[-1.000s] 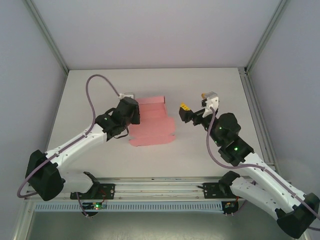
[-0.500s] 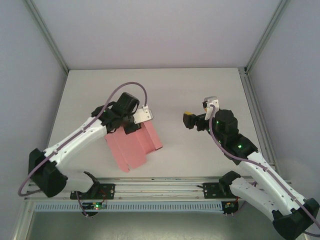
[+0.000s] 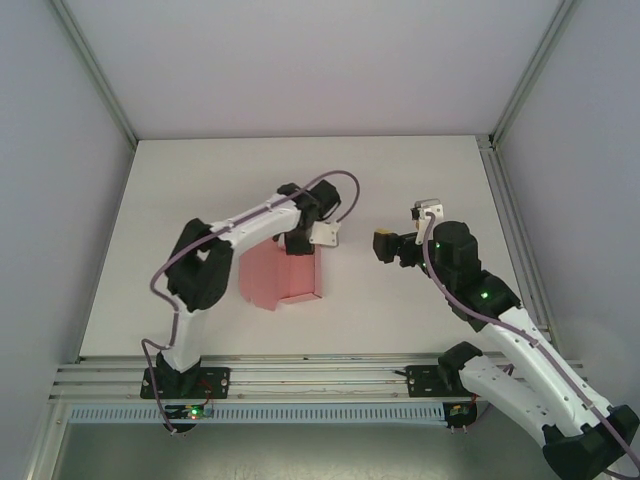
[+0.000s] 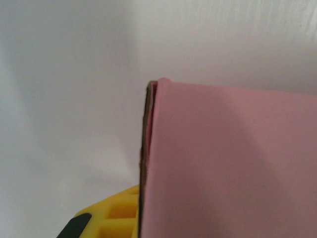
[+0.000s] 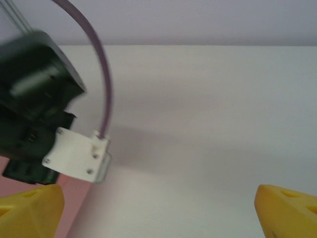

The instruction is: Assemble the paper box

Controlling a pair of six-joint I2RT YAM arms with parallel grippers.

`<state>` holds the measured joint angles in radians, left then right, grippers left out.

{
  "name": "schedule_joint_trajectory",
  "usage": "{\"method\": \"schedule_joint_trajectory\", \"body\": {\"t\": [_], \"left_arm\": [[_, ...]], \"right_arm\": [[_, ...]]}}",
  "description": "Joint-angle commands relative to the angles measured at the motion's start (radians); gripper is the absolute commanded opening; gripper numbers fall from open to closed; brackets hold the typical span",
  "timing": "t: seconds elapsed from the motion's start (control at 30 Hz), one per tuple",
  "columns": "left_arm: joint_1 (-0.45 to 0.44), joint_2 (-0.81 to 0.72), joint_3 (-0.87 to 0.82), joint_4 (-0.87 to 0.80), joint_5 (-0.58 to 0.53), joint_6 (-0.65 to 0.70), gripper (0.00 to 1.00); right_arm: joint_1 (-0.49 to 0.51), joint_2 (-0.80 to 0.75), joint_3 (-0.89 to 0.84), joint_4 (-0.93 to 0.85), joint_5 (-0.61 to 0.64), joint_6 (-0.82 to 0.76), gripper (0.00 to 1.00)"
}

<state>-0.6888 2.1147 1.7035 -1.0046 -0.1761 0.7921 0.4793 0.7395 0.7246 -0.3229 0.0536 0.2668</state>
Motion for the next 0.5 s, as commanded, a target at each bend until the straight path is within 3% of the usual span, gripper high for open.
{"method": "schedule_joint_trajectory", "body": {"t": [0.0,0.07,0.1,0.17,0.47], "left_arm": [[-0.034,0.073,0.074,-0.094,-0.125,0.038,0.00],[-0.038,0.089,0.103,-0.092,-0.127,0.035,0.09],[-0.038,0.088,0.115,-0.092,-0.115,0.031,0.21],[-0.041,0.077,0.134,-0.099,-0.093,0.023,0.33],[-0.094,-0.042,0.122,-0.099,-0.059,0.011,0.64]], "right_arm": [[-0.016,-0.023,-0.004,-0.024,0.005,0.018,0.98],[-0.022,-0.033,-0.011,-0.028,0.003,0.017,0.98],[-0.026,-0.035,-0.016,-0.029,0.004,0.017,0.98],[-0.034,-0.039,-0.022,-0.030,0.000,0.018,0.98],[-0.057,-0.014,-0.032,-0.028,-0.038,0.020,0.98]]}}
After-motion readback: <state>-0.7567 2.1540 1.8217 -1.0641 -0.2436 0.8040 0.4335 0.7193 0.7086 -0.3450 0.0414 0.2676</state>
